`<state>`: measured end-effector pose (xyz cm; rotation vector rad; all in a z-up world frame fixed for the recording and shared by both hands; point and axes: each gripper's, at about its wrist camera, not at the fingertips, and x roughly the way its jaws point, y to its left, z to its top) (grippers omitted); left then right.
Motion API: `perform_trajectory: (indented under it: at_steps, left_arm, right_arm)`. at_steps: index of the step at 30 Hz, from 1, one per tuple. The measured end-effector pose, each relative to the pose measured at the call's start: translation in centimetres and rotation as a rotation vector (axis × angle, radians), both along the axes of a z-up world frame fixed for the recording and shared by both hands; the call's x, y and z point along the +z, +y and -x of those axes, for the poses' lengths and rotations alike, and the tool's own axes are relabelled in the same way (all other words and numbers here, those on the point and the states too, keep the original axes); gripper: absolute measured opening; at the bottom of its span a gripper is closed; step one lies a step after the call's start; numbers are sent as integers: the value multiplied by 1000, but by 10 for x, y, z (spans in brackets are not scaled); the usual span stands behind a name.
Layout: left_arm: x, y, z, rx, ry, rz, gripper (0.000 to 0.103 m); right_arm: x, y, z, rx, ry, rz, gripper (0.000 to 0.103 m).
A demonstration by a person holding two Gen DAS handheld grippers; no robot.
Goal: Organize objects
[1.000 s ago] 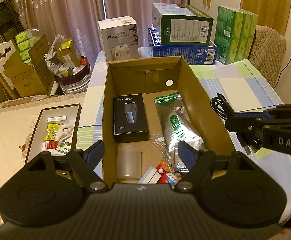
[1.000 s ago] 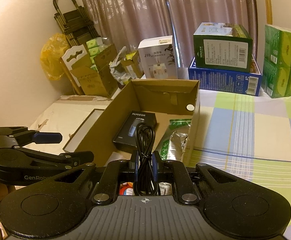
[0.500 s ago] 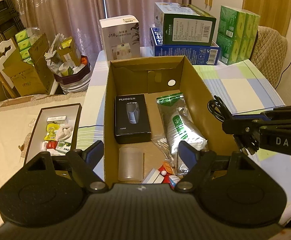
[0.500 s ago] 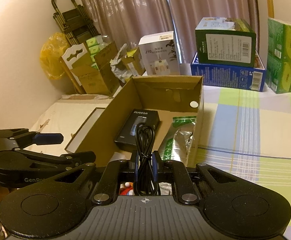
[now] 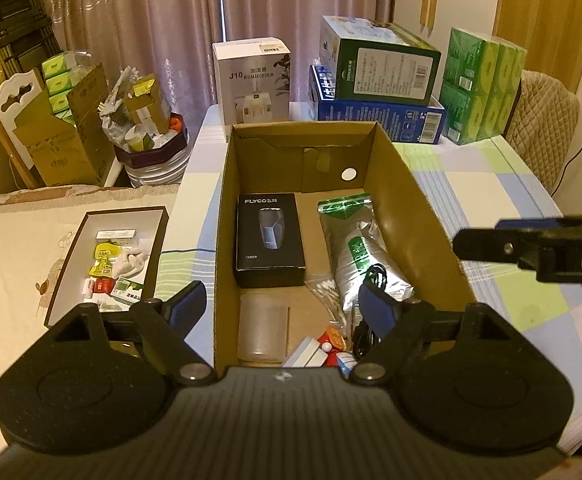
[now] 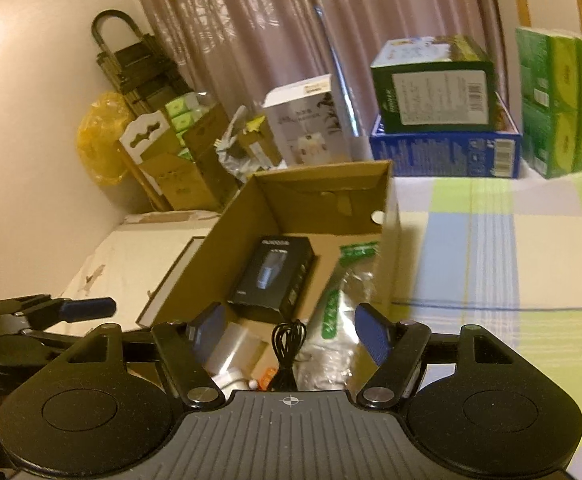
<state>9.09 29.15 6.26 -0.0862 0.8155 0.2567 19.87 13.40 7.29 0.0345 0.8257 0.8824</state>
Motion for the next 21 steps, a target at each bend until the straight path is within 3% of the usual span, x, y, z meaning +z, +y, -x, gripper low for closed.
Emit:
perform_trajectory:
  at_steps: [15,21]
  left_arm:
    - [31,-28,53,71,-92,40,101]
    - [41,-45,79,74,-112,37,102]
  right_arm:
    - [9,-55,49,-49,22,14,69]
    - [17,-75,71,-64,14,31,73]
